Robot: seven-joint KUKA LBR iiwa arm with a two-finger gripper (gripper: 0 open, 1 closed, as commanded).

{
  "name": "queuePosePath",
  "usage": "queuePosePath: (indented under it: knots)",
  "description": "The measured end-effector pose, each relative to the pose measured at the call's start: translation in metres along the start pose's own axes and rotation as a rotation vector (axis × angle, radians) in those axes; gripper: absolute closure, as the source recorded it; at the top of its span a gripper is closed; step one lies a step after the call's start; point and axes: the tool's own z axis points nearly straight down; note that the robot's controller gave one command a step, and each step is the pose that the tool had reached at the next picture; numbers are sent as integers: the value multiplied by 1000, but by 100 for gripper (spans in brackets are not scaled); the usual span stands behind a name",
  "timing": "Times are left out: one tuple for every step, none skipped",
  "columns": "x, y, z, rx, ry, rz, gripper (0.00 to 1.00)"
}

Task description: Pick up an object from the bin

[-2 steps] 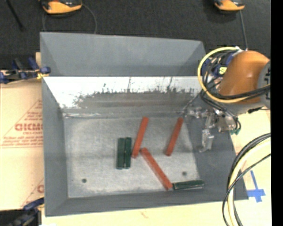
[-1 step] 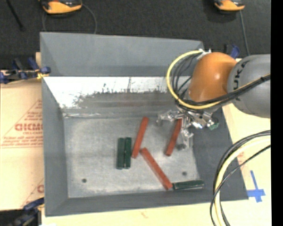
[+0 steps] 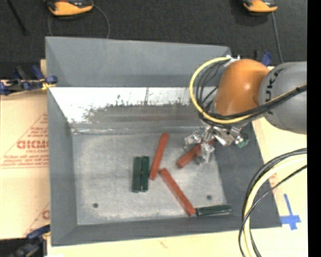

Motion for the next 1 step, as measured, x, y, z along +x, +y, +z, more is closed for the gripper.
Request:
queuePosePath:
  knots:
    - [10, 16, -152, 3, 0, 59, 100]
